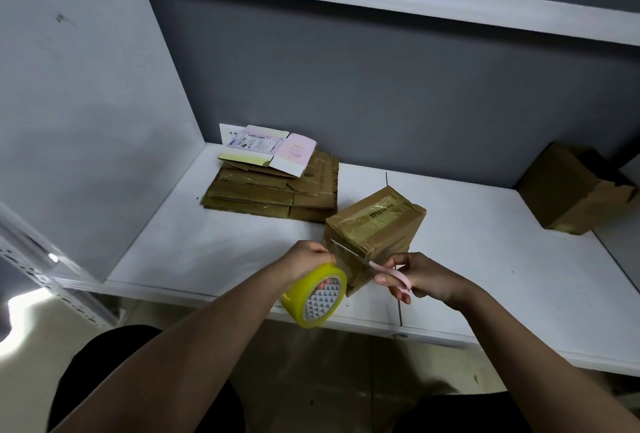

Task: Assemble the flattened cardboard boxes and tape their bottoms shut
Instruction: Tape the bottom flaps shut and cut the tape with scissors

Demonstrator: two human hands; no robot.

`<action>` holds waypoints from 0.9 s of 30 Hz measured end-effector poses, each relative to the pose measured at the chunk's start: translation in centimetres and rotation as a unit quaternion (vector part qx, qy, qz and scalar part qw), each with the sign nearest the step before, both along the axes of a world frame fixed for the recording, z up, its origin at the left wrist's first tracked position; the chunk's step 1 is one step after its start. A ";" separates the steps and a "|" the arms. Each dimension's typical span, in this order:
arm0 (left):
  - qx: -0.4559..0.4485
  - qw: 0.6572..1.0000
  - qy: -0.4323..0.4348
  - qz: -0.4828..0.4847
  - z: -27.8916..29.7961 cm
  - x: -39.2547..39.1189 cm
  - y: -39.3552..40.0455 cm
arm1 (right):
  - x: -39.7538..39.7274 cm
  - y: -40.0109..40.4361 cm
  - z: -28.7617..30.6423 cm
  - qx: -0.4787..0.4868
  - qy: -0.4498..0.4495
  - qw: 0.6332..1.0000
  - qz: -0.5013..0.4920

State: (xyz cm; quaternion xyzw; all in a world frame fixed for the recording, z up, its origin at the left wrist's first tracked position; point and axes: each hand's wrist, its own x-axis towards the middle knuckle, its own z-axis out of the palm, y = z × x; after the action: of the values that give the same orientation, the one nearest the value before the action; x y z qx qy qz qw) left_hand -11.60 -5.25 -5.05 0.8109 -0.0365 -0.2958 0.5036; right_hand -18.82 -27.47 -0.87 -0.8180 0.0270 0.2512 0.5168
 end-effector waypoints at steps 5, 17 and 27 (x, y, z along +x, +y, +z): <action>0.005 1.000 -0.003 -0.002 0.1 0.0 0.0 | -0.1 -0.1 -0.1 0.027 -0.006 1.000 -0.008; 0.032 0.999 -0.028 -0.023 0.1 -0.2 0.6 | -0.8 0.1 -1.9 -0.014 -0.029 0.999 -0.006; 0.046 0.998 -0.033 -0.032 -0.4 -0.6 1.6 | -1.6 1.5 -3.0 0.032 -0.002 0.999 -0.015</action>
State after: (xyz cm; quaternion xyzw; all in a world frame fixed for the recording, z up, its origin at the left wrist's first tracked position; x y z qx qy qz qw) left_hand -12.21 -3.63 -5.46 0.8407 -0.0654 -0.2864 0.4550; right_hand -20.46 -25.94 -3.83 -0.8010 0.0304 0.2426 0.5464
